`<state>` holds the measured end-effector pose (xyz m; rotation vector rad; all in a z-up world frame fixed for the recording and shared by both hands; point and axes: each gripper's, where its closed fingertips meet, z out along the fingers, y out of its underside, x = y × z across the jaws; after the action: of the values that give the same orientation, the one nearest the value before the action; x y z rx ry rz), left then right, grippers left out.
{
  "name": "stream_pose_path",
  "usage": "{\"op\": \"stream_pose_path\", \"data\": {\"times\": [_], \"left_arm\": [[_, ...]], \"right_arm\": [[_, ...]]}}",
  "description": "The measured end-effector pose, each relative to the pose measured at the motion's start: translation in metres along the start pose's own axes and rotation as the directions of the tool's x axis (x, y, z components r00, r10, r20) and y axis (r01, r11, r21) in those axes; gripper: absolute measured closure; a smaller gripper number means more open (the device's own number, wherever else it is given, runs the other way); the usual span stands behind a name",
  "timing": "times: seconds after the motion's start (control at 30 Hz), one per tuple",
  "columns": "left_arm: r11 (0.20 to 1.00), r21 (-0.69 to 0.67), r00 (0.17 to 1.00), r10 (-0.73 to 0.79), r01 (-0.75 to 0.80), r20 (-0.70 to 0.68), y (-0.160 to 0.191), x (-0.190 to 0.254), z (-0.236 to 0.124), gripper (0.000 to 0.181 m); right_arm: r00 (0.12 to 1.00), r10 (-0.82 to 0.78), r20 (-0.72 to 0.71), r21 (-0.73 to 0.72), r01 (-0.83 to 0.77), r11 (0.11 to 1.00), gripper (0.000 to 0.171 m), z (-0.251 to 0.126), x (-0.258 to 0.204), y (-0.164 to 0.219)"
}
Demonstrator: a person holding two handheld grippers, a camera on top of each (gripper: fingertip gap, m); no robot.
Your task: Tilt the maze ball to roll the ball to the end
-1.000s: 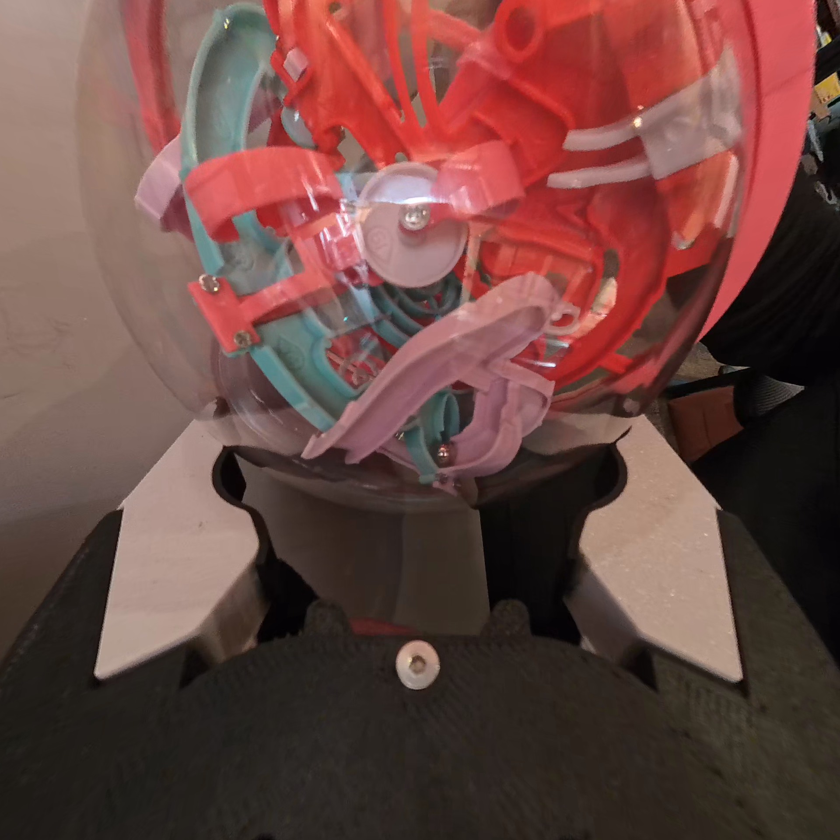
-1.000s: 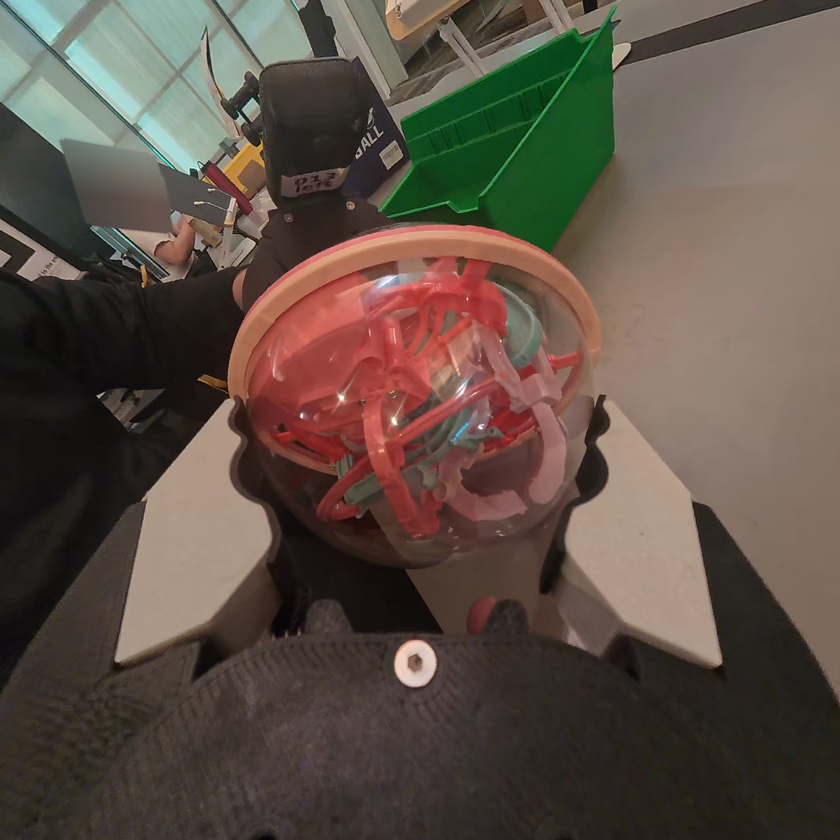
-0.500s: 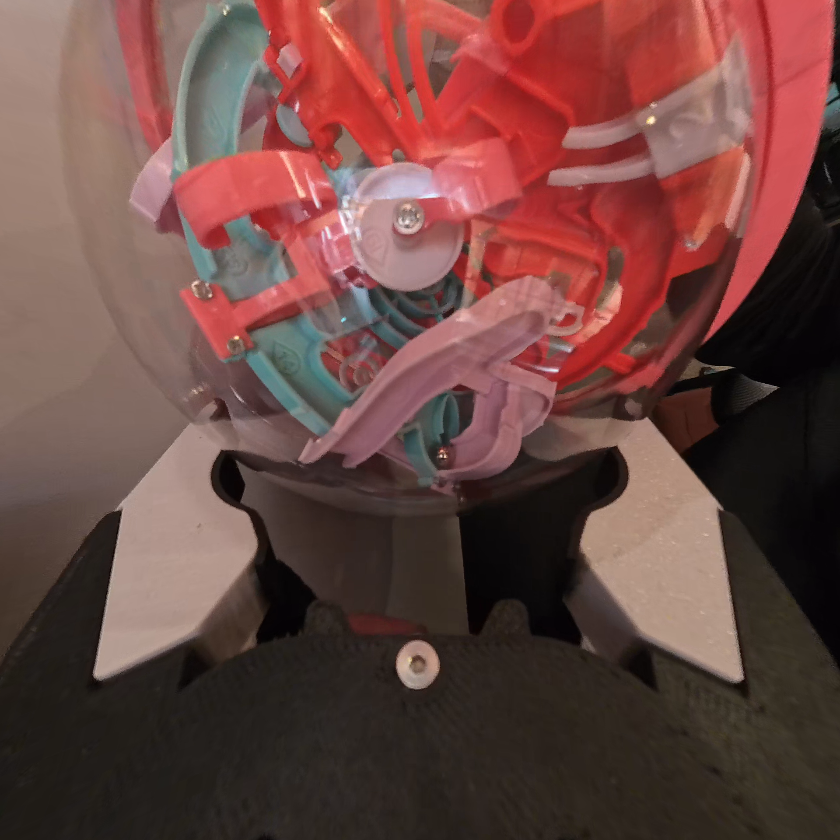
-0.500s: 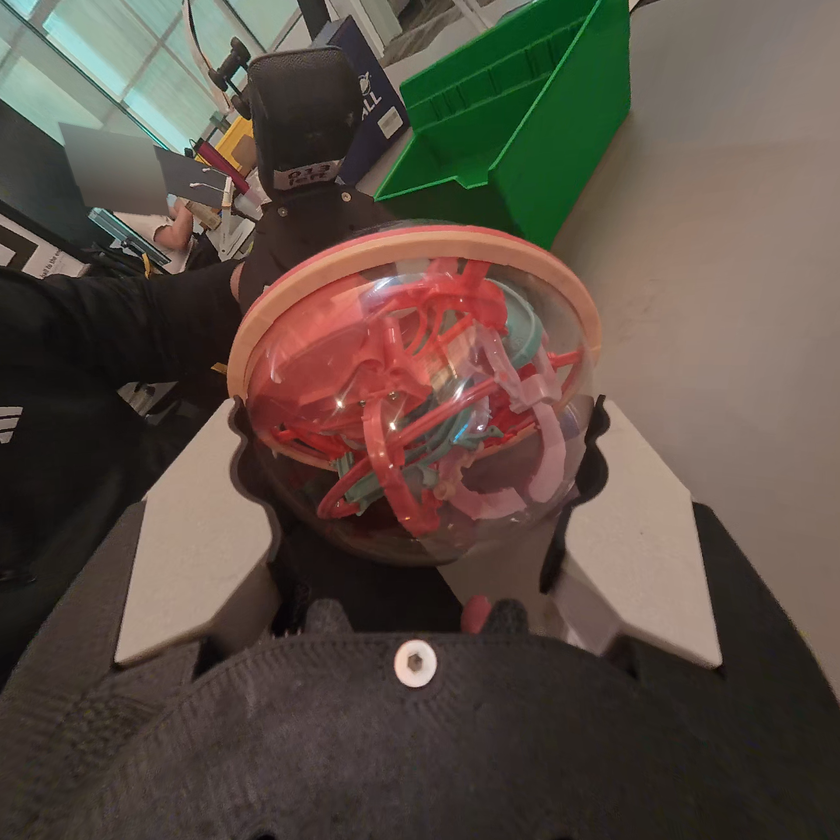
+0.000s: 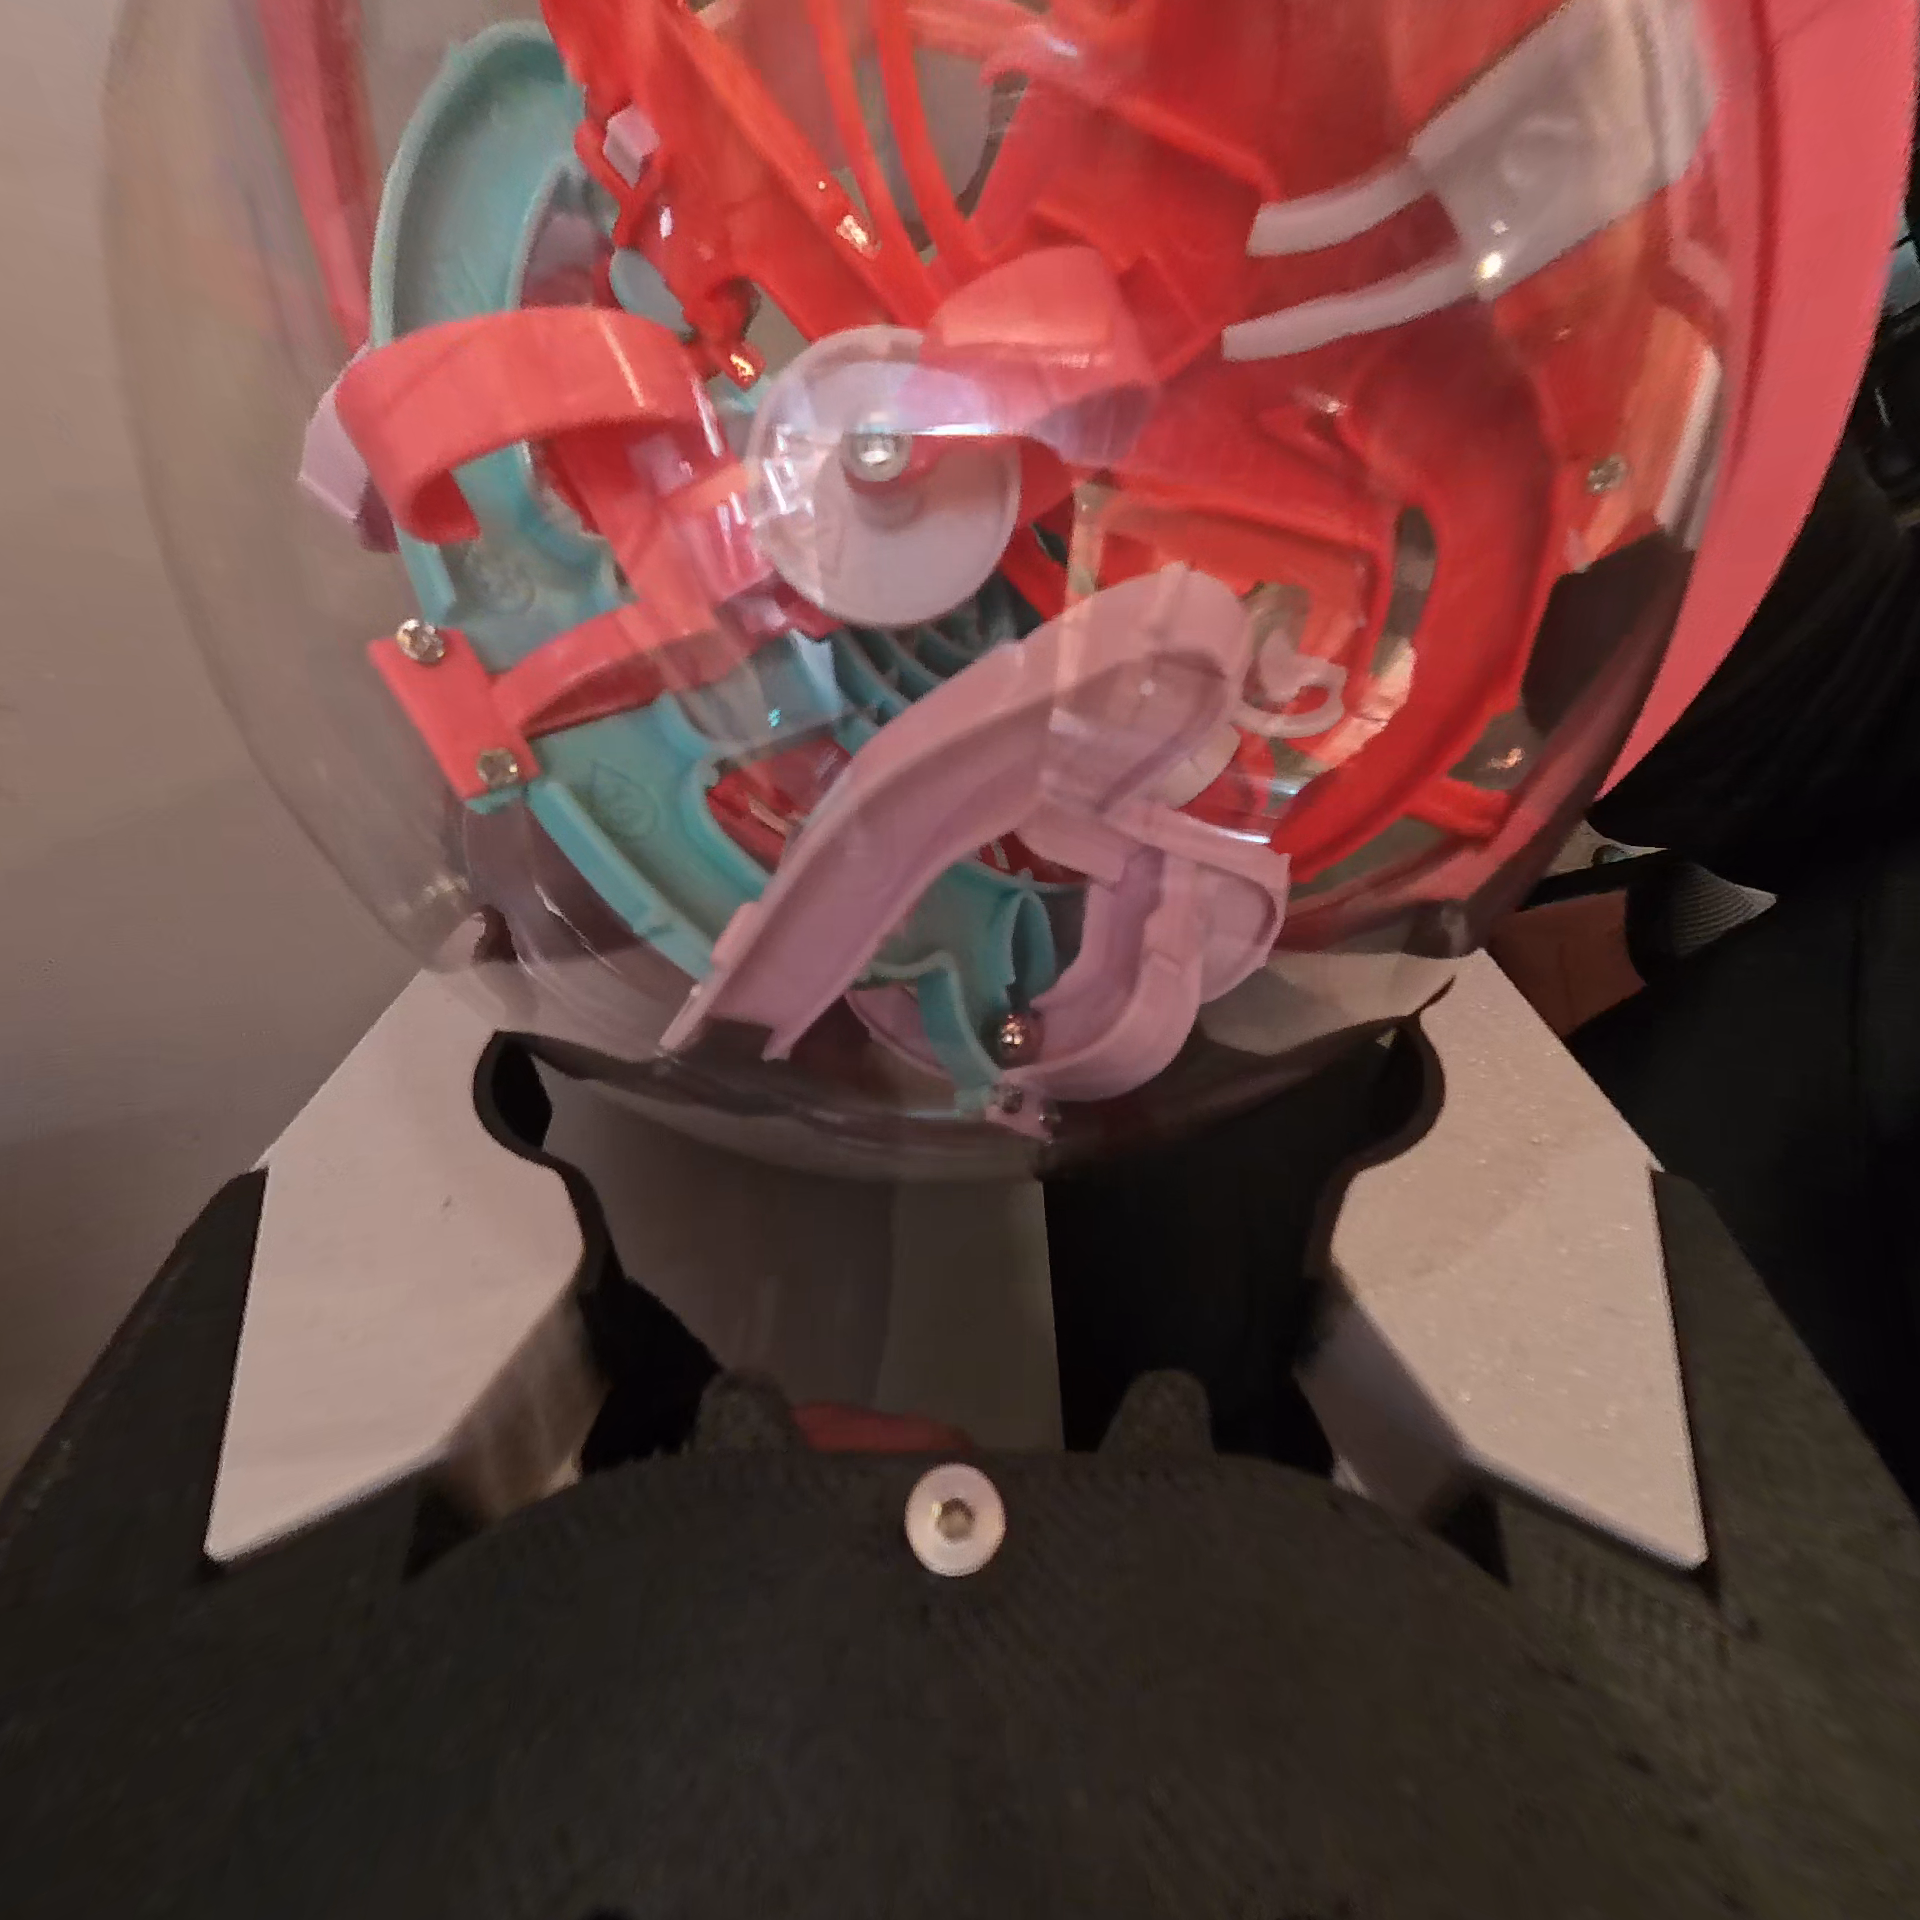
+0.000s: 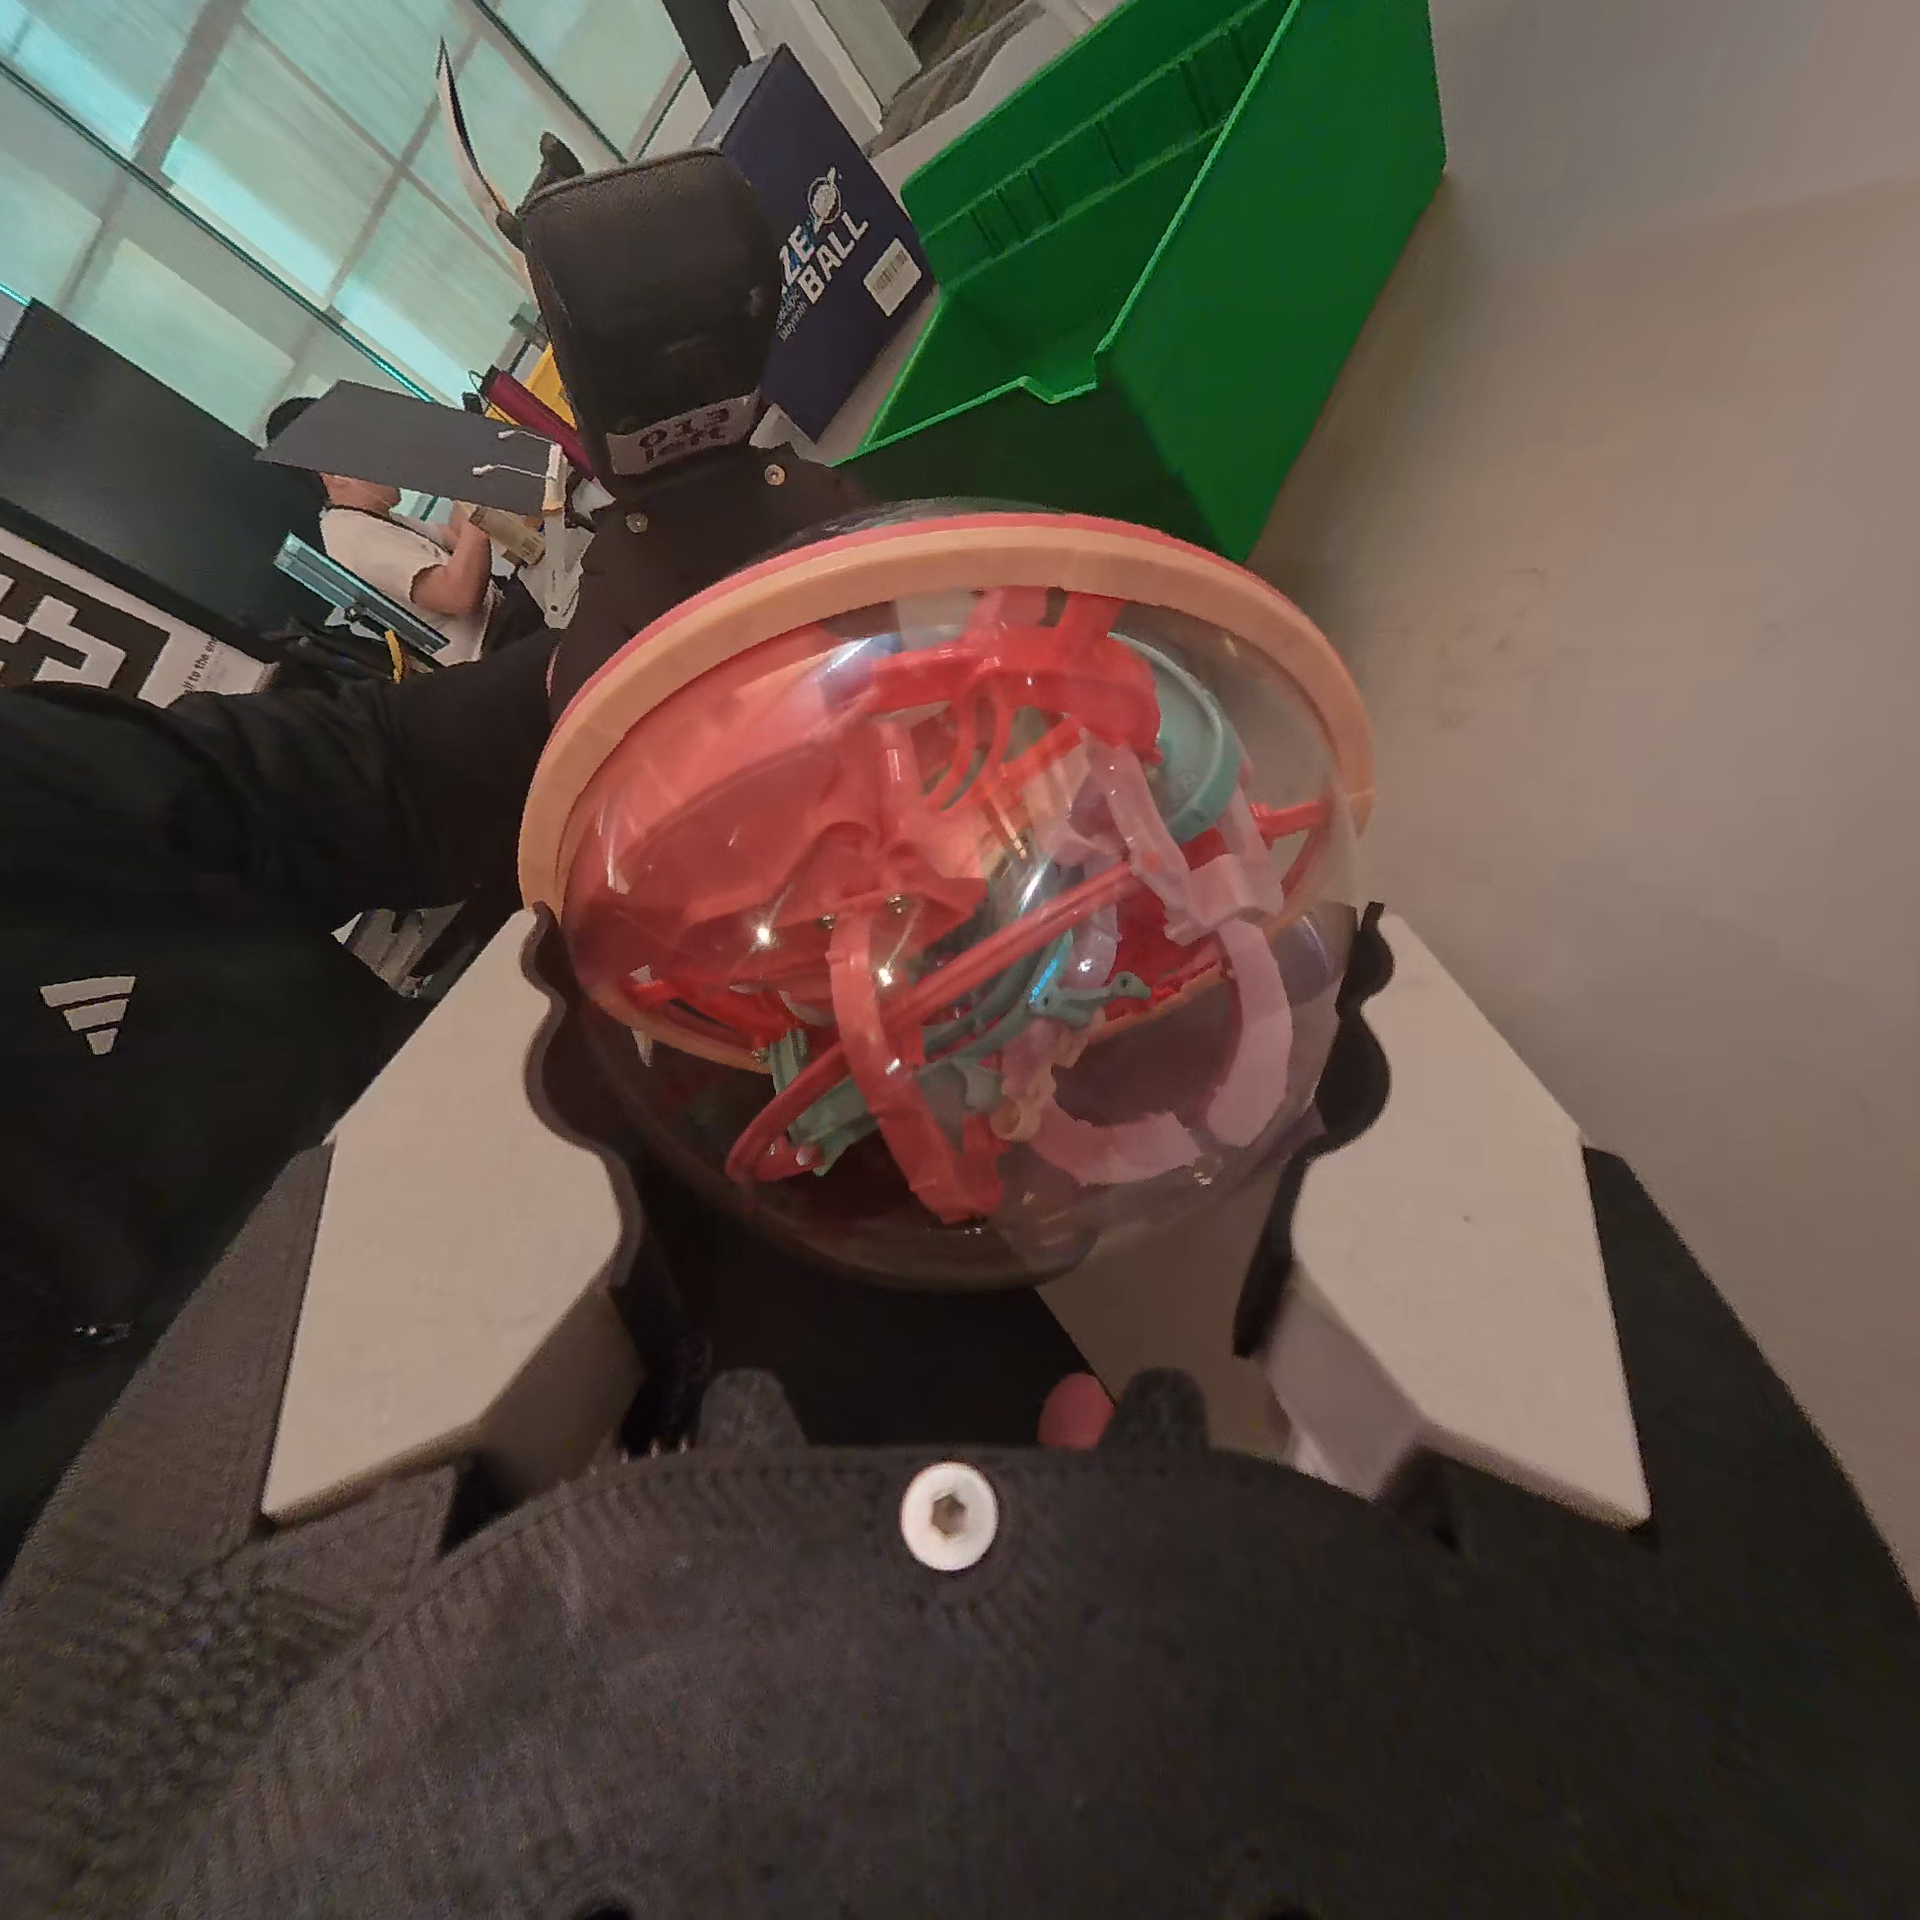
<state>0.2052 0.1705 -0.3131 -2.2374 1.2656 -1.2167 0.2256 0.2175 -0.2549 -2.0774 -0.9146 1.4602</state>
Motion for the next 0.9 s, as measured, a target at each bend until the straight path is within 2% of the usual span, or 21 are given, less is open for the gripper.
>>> {"op": "stream_pose_path", "data": {"times": [0.23, 0.9], "left_arm": [[1.000, -0.019, 1.000, 0.001, -0.001, -0.007, 0.0047, -0.0013, 0.0012, 0.032], [1.000, -0.017, 0.999, 0.023, -0.022, 0.031, 0.0076, -0.0008, 0.0036, 0.037]], "right_arm": [[0.999, 0.052, 0.016, 0.008, -0.052, 0.999, 0.030, 0.0003, 0.0019, -0.0028], [0.997, 0.074, 0.038, -0.007, -0.073, 0.997, 0.030, -0.0009, 0.0004, -0.0039]]}}
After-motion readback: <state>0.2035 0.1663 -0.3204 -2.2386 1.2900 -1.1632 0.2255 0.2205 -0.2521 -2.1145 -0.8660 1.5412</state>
